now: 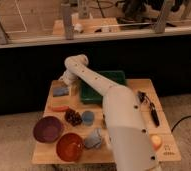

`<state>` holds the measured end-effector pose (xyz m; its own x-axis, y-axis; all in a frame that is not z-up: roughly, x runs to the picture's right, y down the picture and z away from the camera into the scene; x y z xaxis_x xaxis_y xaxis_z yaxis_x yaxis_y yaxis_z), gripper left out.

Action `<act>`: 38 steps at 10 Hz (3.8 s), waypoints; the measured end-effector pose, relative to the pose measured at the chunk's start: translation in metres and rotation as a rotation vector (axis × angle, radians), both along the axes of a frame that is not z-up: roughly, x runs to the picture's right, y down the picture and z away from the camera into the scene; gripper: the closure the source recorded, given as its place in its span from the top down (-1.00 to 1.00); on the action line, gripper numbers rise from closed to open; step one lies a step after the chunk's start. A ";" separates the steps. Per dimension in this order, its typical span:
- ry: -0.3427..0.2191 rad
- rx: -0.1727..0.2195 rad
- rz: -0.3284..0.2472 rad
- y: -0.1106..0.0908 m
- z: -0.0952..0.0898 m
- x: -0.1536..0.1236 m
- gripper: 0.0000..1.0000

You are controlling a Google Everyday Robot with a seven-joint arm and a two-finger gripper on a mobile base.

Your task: Place sponge in plastic cup

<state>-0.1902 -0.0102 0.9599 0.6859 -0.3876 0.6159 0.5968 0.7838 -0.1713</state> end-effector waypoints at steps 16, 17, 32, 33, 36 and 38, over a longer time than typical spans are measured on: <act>0.008 -0.012 0.022 0.009 0.010 0.015 -0.73; -0.006 0.003 0.034 0.000 -0.002 0.018 -0.73; -0.673 0.173 -0.215 0.027 -0.186 0.127 -0.73; -0.702 0.181 -0.230 0.029 -0.189 0.129 -0.73; -0.704 0.178 -0.257 0.035 -0.192 0.132 -0.73; -0.673 0.163 -0.301 0.054 -0.205 0.147 -0.73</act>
